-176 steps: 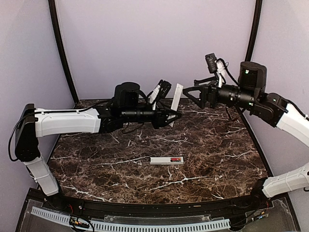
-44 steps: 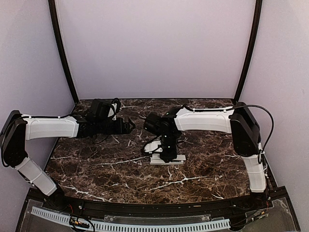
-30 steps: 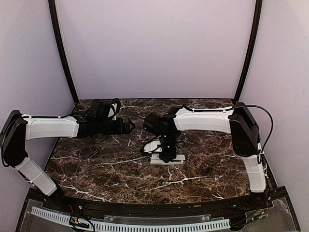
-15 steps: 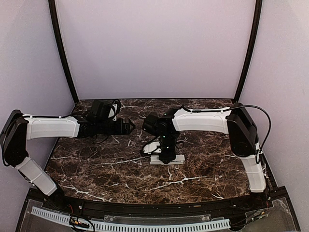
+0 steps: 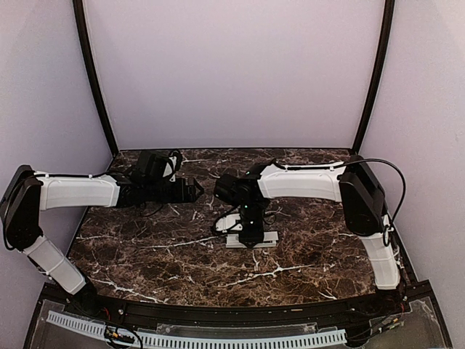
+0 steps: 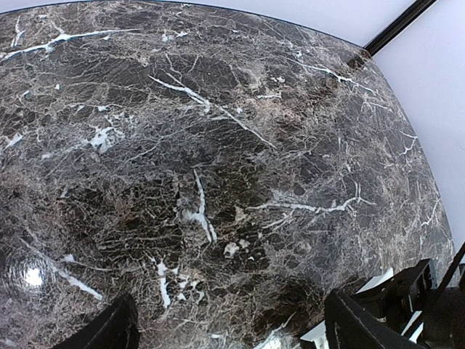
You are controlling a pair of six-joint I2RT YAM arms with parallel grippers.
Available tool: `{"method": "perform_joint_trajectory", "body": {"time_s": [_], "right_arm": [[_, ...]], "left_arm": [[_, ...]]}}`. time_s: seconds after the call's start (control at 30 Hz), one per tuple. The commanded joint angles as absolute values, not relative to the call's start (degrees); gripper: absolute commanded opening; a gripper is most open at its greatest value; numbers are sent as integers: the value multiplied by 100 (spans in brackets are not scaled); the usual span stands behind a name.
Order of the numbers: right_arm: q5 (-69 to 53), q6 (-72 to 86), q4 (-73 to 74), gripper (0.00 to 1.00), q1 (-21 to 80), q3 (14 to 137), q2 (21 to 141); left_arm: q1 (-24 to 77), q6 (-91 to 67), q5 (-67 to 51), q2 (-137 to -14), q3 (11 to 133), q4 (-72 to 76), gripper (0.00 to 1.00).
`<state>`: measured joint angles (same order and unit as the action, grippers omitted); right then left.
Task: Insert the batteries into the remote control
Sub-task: Place the battery cover on the remote control without the battery cover.
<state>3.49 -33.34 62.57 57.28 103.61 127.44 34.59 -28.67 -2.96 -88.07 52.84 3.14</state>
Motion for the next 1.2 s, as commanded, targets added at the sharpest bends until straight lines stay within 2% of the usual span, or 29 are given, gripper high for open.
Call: {"method": "perform_joint_trajectory", "body": {"time_s": [0.0, 0.27, 0.43, 0.7, 0.93, 1.17], "right_arm": [[292, -3276, 6268, 43, 5724, 10523, 12899], [112, -3286, 6230, 45, 5724, 10552, 12959], [141, -3213, 6256, 35, 5726, 10538, 12964], [178, -3107, 6220, 33, 5726, 10477, 12867], [193, -3068, 6201, 42, 5726, 10446, 12868], [291, -2928, 6156, 46, 5721, 10434, 12898]], "left_arm": [[3410, -2794, -396, -8819, 5361, 281, 88], [3410, -2778, -425, -8818, 5370, 290, 88], [3410, -2769, -420, -8809, 5359, 290, 88], [3410, -2785, -461, -8823, 5354, 325, 88], [3410, -2759, -449, -8803, 5337, 325, 88], [3410, -2752, -448, -8800, 5331, 331, 88]]}}
